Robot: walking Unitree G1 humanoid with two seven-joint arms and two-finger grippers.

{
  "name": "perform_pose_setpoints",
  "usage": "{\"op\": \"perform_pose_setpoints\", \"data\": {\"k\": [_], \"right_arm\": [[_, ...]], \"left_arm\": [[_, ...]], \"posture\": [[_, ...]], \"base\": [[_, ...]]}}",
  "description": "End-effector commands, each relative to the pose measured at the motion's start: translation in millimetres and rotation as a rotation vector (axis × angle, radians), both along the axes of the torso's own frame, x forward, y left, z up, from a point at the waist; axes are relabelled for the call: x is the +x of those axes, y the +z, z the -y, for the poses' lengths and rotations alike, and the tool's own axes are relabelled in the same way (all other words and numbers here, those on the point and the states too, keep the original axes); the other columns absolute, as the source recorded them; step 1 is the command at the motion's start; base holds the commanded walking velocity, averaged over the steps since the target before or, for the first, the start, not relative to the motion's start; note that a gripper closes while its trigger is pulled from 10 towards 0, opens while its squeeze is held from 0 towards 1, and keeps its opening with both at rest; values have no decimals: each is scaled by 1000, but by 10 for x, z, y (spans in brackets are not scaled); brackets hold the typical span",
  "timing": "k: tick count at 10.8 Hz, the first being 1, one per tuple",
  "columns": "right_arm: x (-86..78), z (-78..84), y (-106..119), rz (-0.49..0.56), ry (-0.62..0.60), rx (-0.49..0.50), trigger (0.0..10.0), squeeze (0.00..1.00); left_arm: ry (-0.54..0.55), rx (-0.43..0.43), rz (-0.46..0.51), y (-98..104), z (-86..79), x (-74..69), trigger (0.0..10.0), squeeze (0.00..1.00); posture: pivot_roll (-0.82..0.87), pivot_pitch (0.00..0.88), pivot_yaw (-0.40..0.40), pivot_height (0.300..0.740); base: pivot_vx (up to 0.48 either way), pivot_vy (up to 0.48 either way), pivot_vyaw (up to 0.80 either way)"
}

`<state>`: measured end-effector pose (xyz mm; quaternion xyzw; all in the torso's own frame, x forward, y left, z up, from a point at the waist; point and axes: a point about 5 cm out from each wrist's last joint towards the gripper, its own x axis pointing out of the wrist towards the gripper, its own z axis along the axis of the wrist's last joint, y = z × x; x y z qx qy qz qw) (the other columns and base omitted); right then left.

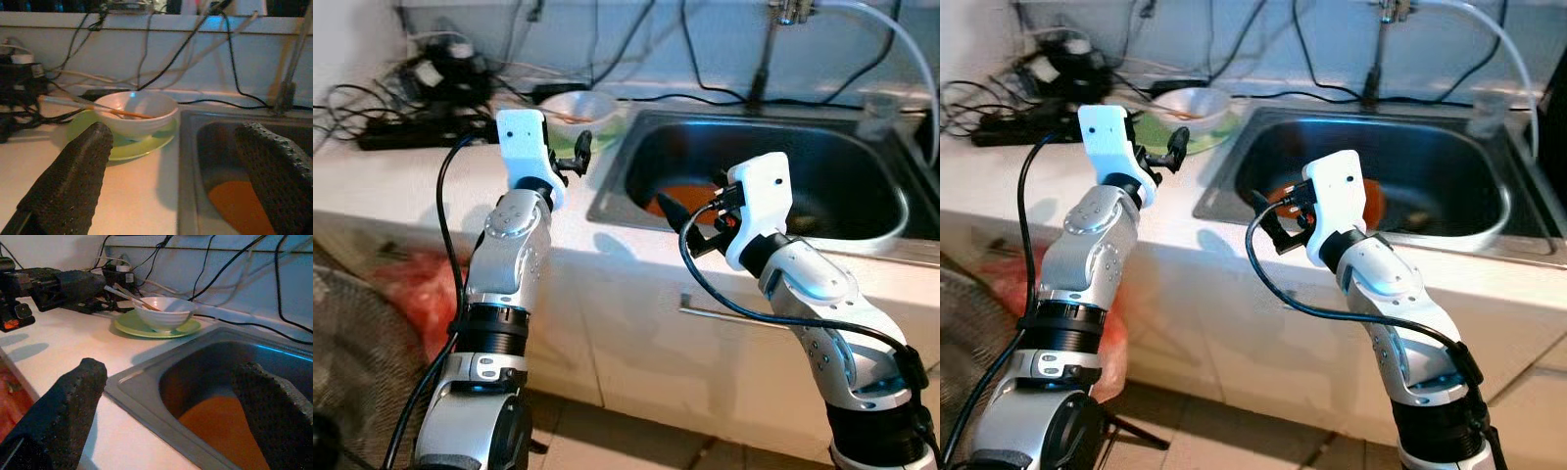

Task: Kitchen organization

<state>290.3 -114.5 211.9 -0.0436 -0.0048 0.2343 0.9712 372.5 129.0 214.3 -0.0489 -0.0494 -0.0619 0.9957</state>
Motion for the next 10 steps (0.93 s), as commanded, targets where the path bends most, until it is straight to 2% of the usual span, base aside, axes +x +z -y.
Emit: {"op": "perform_pose_setpoints", "data": {"k": [1,2,10], "right_arm": [[20,30,37,12,-18,-6,10000,0],[19,30,36,12,-19,-6,10000,0],[20,50,28,6,-17,-12,10000,0]], "left_arm": [[-23,-5,0,4,44,6,10000,0],[-25,-8,-5,-3,47,8,10000,0],[-12,4,-27,-33,48,12,10000,0]], "posture": [[-108,0,100,740],[-109,0,102,740],[-110,0,103,740]], "base": [[0,0,0],[0,0,0],[297,0,0]]}}
